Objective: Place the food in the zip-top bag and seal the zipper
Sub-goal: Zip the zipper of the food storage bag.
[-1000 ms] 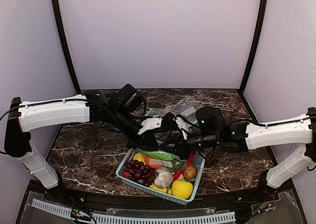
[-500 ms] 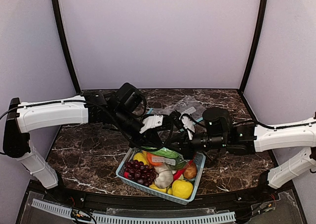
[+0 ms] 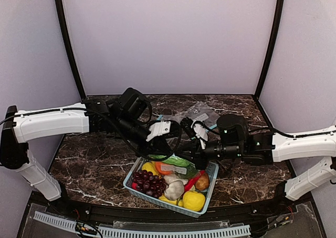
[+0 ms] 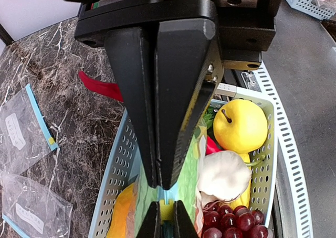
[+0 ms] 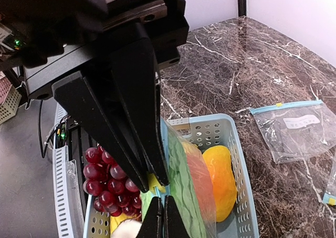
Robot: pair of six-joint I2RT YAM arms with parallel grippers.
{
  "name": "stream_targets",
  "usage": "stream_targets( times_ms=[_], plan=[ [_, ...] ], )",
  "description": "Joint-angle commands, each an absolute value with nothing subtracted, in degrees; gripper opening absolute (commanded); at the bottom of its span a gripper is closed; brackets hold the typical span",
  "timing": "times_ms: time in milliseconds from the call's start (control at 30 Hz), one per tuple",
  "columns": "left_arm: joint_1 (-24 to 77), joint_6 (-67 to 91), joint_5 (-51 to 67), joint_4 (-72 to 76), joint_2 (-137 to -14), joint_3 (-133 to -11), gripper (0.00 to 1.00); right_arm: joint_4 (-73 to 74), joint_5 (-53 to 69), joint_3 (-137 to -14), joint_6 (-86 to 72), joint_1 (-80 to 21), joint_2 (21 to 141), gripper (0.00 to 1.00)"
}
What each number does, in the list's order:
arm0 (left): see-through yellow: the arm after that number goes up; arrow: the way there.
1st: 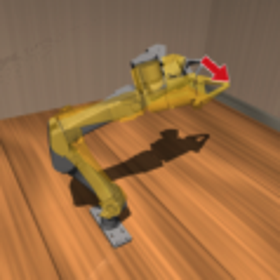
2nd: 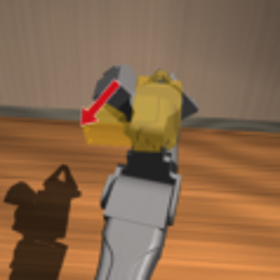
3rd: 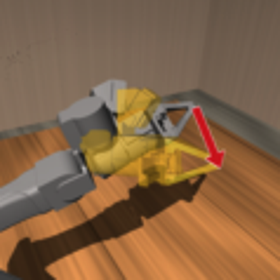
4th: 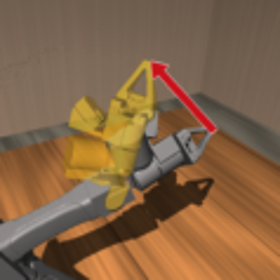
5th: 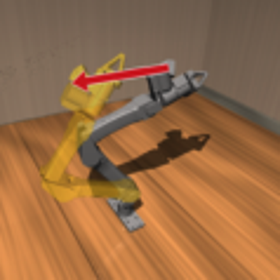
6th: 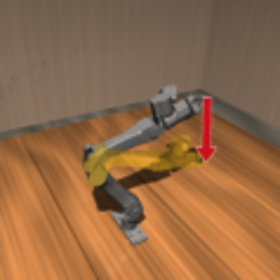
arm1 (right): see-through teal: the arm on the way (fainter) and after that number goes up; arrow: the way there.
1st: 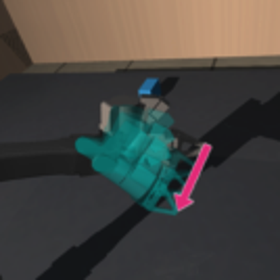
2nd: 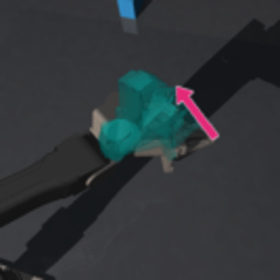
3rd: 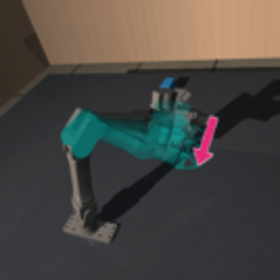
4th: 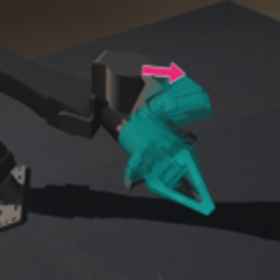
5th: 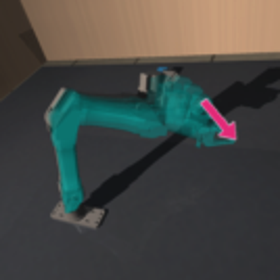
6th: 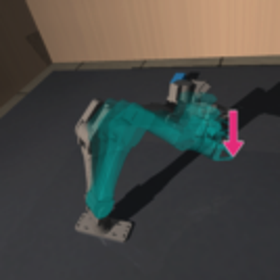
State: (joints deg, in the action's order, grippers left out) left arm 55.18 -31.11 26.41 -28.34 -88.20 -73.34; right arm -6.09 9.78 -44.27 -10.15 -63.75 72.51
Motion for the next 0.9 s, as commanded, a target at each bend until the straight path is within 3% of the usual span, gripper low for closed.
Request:
stream_targets(
  times_ms=[0,867],
  plan=[
    [50.2,-29.2,16.2,-40.1,-84.6,-70.2,0.01,3.9,8.4,-42.1,-6.6,-64.3,69.7,0.0],
    [49.1,-30.0,12.3,-39.7,-80.7,-66.2,0.01,4.0,7.8,-42.3,-6.1,-64.3,68.4,0.0]
  ],
)
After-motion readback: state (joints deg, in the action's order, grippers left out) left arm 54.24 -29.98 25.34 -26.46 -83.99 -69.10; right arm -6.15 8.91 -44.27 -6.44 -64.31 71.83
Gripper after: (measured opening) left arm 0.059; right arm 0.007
